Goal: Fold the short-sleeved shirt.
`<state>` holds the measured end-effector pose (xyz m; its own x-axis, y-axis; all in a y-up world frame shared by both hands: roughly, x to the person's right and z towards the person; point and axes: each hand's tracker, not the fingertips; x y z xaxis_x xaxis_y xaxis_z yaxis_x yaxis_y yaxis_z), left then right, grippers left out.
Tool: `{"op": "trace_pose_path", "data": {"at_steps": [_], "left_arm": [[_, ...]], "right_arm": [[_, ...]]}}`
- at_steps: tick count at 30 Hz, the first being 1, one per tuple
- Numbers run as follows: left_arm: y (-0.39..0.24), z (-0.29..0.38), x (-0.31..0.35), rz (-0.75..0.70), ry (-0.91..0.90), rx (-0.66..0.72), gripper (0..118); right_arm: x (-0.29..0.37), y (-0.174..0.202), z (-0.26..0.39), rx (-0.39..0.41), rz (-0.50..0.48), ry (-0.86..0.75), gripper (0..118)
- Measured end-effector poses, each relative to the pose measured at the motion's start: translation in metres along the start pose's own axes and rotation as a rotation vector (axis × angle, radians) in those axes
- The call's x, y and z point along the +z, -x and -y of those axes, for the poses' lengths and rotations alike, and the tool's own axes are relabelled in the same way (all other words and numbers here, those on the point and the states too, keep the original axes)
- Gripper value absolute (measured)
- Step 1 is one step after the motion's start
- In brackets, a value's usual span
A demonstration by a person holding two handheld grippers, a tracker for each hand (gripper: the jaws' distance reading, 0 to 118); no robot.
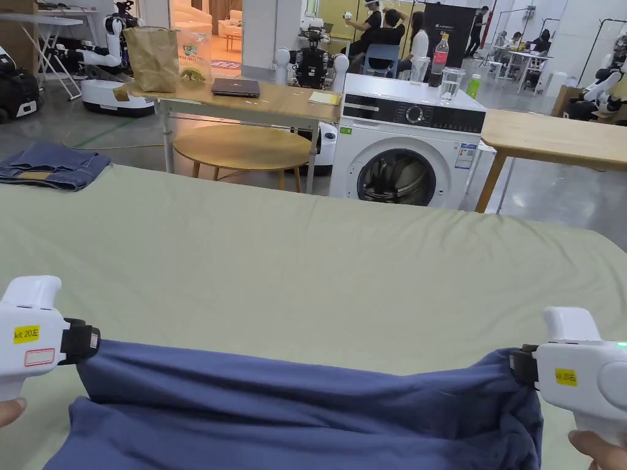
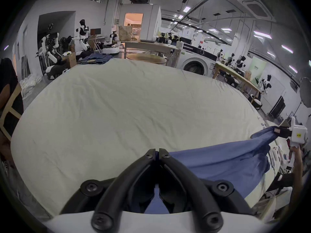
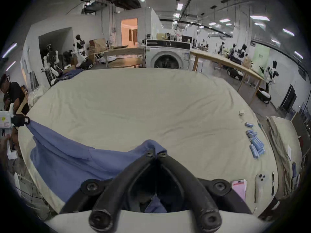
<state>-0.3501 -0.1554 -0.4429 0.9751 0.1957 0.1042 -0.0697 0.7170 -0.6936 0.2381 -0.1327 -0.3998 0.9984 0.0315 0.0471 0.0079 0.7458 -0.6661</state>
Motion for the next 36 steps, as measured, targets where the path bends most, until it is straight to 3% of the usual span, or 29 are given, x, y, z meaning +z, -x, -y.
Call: {"op": "trace_pose_path", "data": {"at_steps": [11, 22, 29, 31, 33, 34, 36], "left_arm": [[0.003, 0.065, 0.051, 0.018, -0.013, -0.002, 0], [0.006, 0.145, 0.010, -0.046, 0.248, -0.052, 0], [0.000, 0.142, 0.005, -0.072, 0.234, -0.047, 0], [-0.006, 0.137, 0.006, -0.090, 0.238, -0.059, 15], [-0.014, 0.129, 0.012, -0.119, 0.214, -0.058, 42], [-0.019, 0.125, 0.014, -0.120, 0.183, -0.061, 46], [-0.030, 0.114, 0.020, -0.100, 0.091, -0.053, 51]], "right_arm": [[0.063, -0.018, 0.065, 0.005, 0.030, 0.000, 0], [0.019, -0.023, 0.157, 0.011, 0.050, 0.218, 0], [0.000, -0.024, 0.162, 0.009, 0.075, 0.218, 0], [0.002, -0.020, 0.159, 0.031, 0.093, 0.215, 16], [0.010, -0.017, 0.153, 0.050, 0.128, 0.187, 51], [0.017, -0.014, 0.148, 0.042, 0.142, 0.151, 57], [0.028, -0.010, 0.134, 0.013, 0.154, 0.058, 57]]}}
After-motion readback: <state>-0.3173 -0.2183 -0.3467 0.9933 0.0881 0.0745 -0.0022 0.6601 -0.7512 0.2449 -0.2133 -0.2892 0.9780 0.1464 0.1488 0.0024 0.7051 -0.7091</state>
